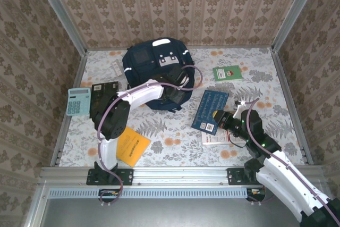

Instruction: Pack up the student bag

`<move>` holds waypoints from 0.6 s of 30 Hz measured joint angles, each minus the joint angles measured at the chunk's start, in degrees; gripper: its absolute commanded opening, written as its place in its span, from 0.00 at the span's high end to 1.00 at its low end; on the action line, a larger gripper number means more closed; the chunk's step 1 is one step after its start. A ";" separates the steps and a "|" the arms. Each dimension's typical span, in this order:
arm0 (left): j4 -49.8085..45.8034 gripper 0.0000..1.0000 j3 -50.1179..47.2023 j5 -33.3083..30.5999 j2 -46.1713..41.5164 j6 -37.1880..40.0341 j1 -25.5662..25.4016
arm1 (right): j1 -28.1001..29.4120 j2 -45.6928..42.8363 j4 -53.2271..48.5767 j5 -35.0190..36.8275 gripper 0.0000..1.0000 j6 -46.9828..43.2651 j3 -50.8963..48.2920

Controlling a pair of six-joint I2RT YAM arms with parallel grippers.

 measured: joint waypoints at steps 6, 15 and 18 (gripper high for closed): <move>-1.33 0.92 1.31 -0.04 0.33 0.85 0.00 | -0.02 0.00 0.02 -0.31 1.00 0.55 -0.44; -2.32 1.00 1.60 1.57 -3.96 0.63 0.90 | -0.02 2.08 4.33 -4.37 1.00 1.18 -0.87; -2.56 1.00 1.88 3.72 -6.36 0.17 2.32 | -0.02 4.02 6.62 -5.99 1.00 1.18 -0.87</move>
